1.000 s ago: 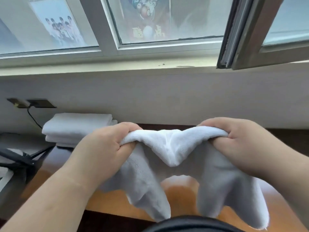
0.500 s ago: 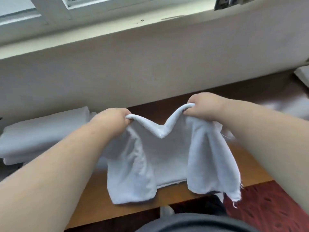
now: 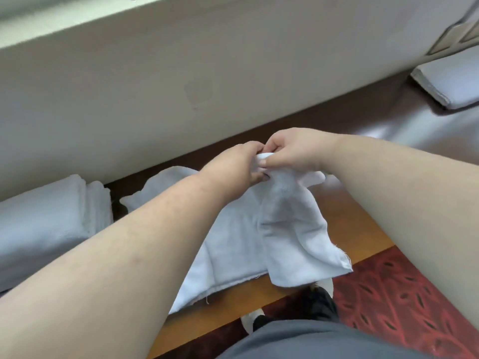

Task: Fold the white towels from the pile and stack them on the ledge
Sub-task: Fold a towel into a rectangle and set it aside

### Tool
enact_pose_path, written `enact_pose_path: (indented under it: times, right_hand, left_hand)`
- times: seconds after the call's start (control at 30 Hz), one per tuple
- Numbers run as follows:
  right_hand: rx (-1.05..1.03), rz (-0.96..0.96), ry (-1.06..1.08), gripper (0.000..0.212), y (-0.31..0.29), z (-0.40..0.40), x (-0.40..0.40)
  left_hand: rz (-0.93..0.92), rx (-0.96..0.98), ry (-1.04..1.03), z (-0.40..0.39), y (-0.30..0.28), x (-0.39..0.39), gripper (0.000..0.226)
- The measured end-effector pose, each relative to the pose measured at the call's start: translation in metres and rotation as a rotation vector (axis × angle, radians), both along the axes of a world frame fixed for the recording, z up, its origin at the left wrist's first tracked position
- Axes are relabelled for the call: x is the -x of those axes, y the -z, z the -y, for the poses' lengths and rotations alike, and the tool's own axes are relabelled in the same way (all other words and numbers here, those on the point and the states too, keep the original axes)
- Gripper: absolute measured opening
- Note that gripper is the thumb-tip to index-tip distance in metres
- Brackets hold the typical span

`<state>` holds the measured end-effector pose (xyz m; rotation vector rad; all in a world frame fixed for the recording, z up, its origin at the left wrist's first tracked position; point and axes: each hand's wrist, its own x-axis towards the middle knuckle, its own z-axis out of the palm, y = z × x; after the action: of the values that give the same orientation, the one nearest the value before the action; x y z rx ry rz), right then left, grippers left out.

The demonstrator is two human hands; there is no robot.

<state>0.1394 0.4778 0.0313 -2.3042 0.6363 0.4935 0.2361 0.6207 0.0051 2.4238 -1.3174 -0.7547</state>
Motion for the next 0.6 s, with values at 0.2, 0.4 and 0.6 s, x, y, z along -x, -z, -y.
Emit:
enact_pose_path:
  times: [0.2,0.4,0.6]
  right_hand:
    - [-0.046,-0.37,-0.076,0.034,0.02,0.054,0.044]
    - [-0.122,-0.068,0.121,0.015,0.023,0.094,0.08]
    - [-0.227,0.194,0.217,0.01,0.011,0.118,0.08]
  left_hand:
    - [0.063,-0.029,0.025,0.007,-0.005,-0.011,0.004]
    - [0.025,-0.218,0.005,0.043,-0.014,-0.008,0.017]
    - [-0.18,-0.064,0.112,0.138,-0.028,0.044,0.038]
